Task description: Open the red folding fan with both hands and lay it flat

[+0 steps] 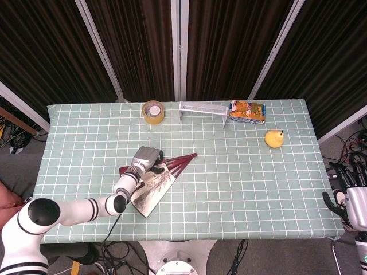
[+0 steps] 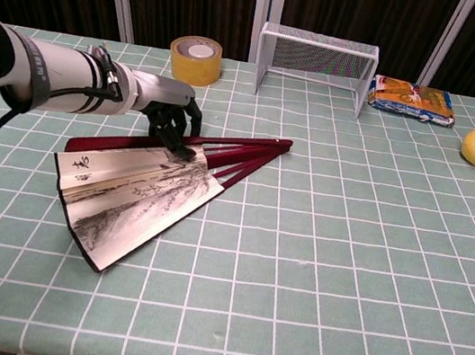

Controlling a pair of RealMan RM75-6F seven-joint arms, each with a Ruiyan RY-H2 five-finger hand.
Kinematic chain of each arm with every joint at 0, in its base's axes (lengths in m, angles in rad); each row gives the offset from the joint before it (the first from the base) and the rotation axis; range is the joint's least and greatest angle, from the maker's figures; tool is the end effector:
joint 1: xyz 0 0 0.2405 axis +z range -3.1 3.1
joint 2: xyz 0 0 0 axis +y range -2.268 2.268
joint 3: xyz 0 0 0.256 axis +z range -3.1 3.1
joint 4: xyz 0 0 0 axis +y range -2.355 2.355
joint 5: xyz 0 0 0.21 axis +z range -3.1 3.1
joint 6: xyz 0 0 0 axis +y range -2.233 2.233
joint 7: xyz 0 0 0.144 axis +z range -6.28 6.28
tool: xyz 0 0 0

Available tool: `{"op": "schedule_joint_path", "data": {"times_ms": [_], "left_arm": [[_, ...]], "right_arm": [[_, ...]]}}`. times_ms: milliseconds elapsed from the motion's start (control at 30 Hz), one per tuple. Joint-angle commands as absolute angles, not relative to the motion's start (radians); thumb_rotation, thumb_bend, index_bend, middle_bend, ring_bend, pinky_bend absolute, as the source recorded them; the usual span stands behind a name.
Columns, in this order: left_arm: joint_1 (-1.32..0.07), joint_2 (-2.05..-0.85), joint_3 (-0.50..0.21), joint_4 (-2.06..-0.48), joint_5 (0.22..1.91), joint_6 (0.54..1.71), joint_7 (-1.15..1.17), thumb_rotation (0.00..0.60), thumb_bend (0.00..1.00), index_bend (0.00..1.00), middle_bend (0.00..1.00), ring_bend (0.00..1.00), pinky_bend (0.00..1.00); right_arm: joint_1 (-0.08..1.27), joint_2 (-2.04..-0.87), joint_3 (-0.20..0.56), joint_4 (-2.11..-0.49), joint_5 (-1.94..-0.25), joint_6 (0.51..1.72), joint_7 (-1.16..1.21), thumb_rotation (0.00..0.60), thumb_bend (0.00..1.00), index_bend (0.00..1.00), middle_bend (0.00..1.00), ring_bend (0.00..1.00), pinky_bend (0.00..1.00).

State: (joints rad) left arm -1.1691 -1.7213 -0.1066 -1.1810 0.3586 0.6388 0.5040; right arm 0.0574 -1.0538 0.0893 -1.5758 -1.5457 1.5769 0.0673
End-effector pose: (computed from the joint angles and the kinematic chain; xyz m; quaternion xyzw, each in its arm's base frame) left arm -0.1059 0.3995 -0.0905 -0.7573 -0.4877 -0.2140 0.3780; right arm -0.3116 -0.1802 0.1984 0.5832 -0.3352 0.4204 0.6089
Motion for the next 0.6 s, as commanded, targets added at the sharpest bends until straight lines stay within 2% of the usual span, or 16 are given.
{"op": "schedule_joint_path", "data": {"times_ms": [33,167,367,500,567,600], "left_arm": [[-1.169,-1.706,-0.117,-1.188,0.349,0.614,0.484,0.467,0.34,0.38,0.52,0.52,0.40],[-1.172,-1.684,-0.128,-1.197,0.335,0.576,0.451,0.448,0.34,0.38,0.52,0.52,0.40],[-1.185,-1.672,-0.112,-1.192,0.321,0.549,0.432,0.446,0.34,0.38,0.53,0.52,0.41],[-1.194,-1.666,-0.099,-1.188,0.316,0.533,0.420,0.420,0.34,0.38,0.53,0.52,0.41],[-1.200,-1.665,-0.091,-1.183,0.315,0.532,0.416,0.451,0.35,0.39,0.54,0.53,0.41],[-1.201,-1.666,-0.089,-1.181,0.316,0.534,0.414,0.502,0.35,0.41,0.56,0.55,0.43]], "right_arm": [[0.057,-1.054,0.090,-1.576,-1.545,1.578,0.066,0.600,0.25,0.15,0.19,0.00,0.00],[0.057,-1.054,0.091,-1.577,-1.545,1.577,0.064,0.600,0.25,0.15,0.19,0.00,0.00],[0.056,-1.055,0.091,-1.576,-1.543,1.578,0.063,0.600,0.25,0.15,0.19,0.00,0.00],[0.056,-1.056,0.092,-1.575,-1.543,1.577,0.064,0.600,0.25,0.15,0.19,0.00,0.00],[0.056,-1.056,0.092,-1.575,-1.543,1.578,0.065,0.600,0.26,0.15,0.19,0.00,0.00],[0.056,-1.056,0.093,-1.575,-1.543,1.578,0.065,0.600,0.26,0.15,0.19,0.00,0.00]]}}
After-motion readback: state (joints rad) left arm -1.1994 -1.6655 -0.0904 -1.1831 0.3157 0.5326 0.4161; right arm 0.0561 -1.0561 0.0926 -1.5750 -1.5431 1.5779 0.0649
